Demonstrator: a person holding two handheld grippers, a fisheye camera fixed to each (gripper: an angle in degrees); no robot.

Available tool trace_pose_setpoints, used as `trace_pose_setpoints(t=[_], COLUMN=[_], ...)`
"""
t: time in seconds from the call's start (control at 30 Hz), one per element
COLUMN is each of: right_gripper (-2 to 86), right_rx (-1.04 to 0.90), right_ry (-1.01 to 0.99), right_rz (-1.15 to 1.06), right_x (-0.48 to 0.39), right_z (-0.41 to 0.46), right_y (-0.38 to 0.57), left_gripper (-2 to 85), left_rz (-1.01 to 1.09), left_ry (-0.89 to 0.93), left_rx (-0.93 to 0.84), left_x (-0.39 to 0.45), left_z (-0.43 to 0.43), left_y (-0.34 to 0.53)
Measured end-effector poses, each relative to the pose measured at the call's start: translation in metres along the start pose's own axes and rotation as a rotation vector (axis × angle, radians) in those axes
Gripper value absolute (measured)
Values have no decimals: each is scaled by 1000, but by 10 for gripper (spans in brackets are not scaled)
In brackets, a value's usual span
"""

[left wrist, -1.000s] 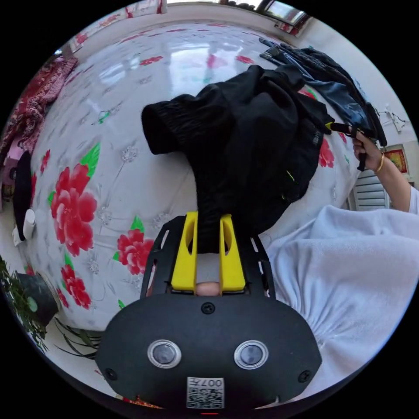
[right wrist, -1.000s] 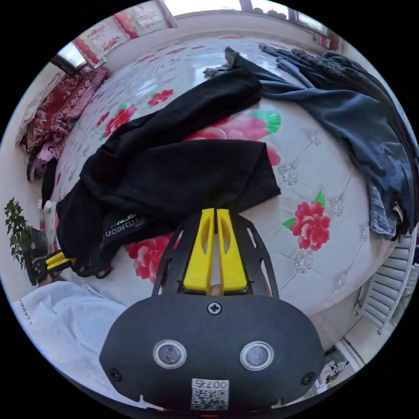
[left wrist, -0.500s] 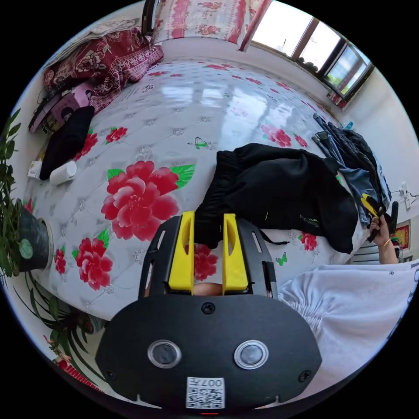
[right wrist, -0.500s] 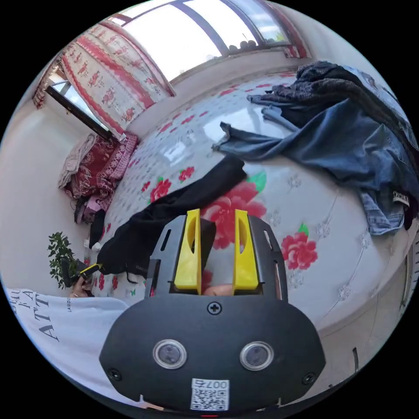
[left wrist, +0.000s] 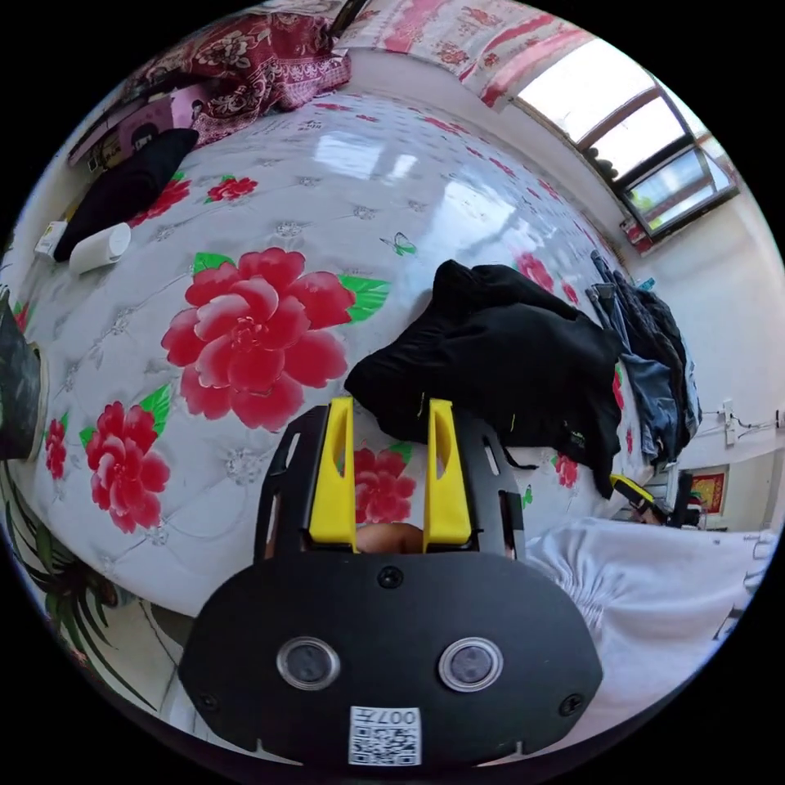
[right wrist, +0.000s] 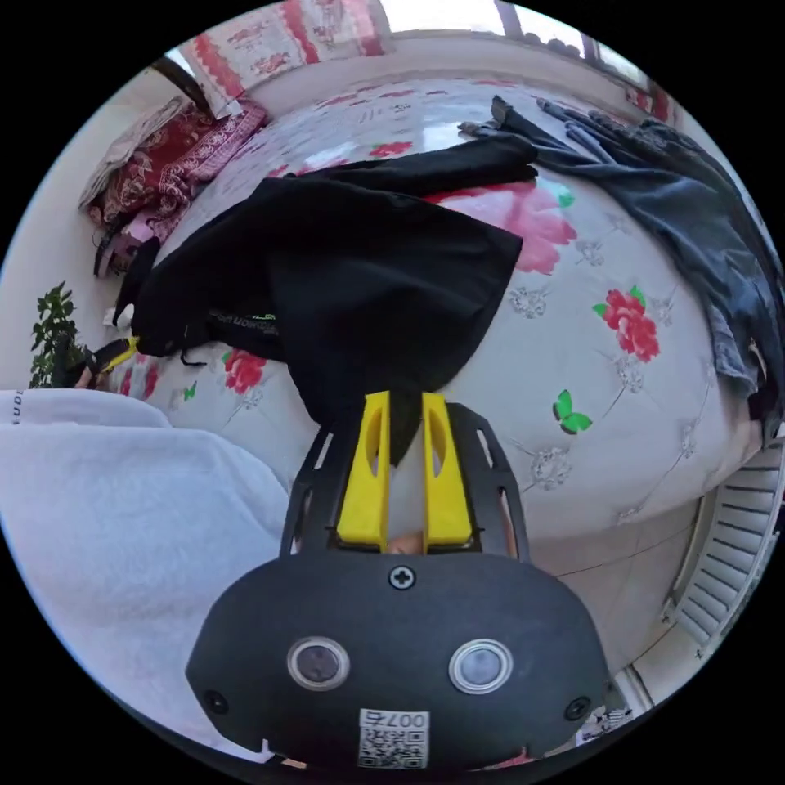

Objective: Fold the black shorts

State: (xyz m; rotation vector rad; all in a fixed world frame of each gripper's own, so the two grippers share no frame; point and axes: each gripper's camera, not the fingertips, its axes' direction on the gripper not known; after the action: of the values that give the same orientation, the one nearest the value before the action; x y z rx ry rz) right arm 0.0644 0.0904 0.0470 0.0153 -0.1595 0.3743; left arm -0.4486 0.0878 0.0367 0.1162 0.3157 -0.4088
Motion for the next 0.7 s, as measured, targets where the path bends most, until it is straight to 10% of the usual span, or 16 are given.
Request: trace_pose_setpoints(t=[0.43,0.7], right_gripper=[-2,0], right_rx=[893,773], right_ry=[-308,-233], right_rz=[-200,-321], right_x=[47,46], right_z=[-322,-288], right_y=[-89,-12], left_gripper=[37,56], left_rz=[262,276], left_ry=[267,119], left_rx=[502,484], left_x=[83,56], left_z=[-201,-223], left_y=[-139,-31])
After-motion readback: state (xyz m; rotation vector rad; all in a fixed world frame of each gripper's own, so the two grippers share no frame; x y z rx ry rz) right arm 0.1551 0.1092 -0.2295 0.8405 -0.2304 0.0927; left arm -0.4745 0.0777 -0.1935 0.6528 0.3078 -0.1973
